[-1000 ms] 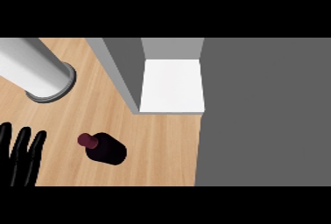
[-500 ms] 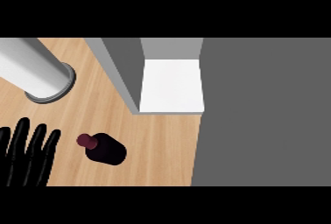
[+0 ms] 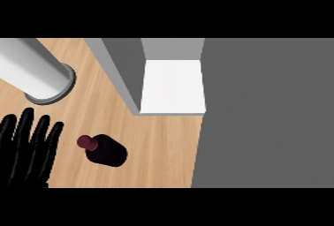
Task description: Pick up the wine, place it into the cabinet and close the cabinet
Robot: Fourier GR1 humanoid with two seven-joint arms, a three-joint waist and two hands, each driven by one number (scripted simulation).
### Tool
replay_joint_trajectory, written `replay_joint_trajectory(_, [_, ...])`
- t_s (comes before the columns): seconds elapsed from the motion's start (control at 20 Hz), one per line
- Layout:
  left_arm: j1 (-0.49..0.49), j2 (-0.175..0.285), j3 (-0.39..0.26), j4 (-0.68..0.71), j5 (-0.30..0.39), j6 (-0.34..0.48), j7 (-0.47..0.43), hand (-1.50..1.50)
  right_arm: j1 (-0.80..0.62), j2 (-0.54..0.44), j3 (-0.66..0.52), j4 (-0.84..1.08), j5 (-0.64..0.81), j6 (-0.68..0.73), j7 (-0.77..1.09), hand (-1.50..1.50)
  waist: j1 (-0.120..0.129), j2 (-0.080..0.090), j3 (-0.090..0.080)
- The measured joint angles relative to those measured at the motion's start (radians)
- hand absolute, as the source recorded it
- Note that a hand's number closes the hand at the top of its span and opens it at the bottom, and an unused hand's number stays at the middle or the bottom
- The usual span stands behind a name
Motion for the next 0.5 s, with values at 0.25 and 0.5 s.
replay_joint_trajectory(0.25, [-0.038, -0.006, 0.047, 0.037, -0.011, 0.019, -0.017, -1.5, -0.075, -0.015, -0.028, -0.002, 0.006, -0.024, 0.071, -1.5, -0.001, 0.0, -0.001])
replay_joint_trajectory(0.5, [-0.055, -0.019, 0.051, 0.066, -0.063, 0.052, -0.026, -1.5, -0.125, -0.029, -0.047, -0.006, 0.006, -0.033, 0.127, -1.5, -0.002, 0.0, 0.0])
